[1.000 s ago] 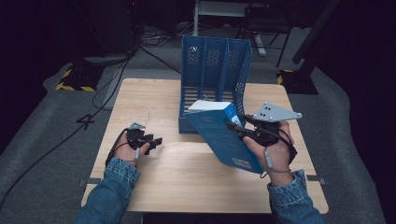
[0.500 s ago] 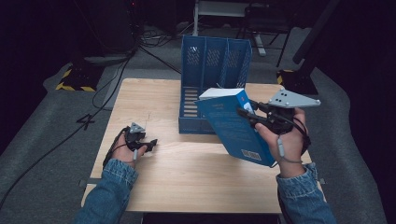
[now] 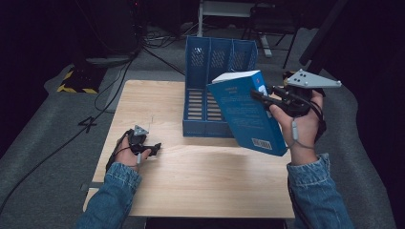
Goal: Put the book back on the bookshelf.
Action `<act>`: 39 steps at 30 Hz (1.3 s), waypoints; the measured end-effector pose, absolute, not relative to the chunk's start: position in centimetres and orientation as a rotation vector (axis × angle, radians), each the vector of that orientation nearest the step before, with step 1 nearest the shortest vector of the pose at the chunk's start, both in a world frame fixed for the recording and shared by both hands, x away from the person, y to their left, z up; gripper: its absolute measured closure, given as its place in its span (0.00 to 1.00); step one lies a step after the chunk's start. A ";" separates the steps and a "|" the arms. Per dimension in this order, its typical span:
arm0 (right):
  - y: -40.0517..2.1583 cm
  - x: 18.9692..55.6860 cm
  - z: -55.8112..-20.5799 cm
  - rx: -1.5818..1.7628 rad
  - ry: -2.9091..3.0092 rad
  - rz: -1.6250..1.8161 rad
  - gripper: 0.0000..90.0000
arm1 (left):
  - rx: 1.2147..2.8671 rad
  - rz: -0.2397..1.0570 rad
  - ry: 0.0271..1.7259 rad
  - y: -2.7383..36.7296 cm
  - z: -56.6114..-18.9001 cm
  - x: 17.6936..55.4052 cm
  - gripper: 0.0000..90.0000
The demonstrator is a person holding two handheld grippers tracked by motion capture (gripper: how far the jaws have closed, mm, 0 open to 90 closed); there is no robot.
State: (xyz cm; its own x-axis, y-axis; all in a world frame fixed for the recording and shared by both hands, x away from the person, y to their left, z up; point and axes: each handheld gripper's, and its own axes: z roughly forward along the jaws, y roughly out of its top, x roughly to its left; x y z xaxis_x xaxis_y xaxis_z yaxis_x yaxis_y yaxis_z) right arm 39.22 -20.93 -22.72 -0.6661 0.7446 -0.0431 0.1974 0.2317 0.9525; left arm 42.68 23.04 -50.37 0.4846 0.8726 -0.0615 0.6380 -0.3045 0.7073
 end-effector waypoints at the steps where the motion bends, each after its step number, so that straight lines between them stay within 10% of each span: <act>1: -21.0 39.5 -22.5 0.870 2.006 1.445 0.69 | 2.051 0.442 1.244 23.0 -50.4 42.7 0.26; 39: -25.0 50.3 -20.0 1.190 1.691 1.502 0.69 | 2.083 0.469 1.255 22.6 -50.4 43.1 0.17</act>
State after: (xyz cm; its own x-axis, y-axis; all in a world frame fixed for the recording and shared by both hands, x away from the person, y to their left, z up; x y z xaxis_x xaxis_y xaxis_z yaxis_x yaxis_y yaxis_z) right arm 50.34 -24.99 -20.01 -0.4358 0.8897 0.1357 0.2399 -0.0305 0.9703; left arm 43.15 22.63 -50.44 0.4771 0.8784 -0.0281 0.6450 -0.3283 0.6900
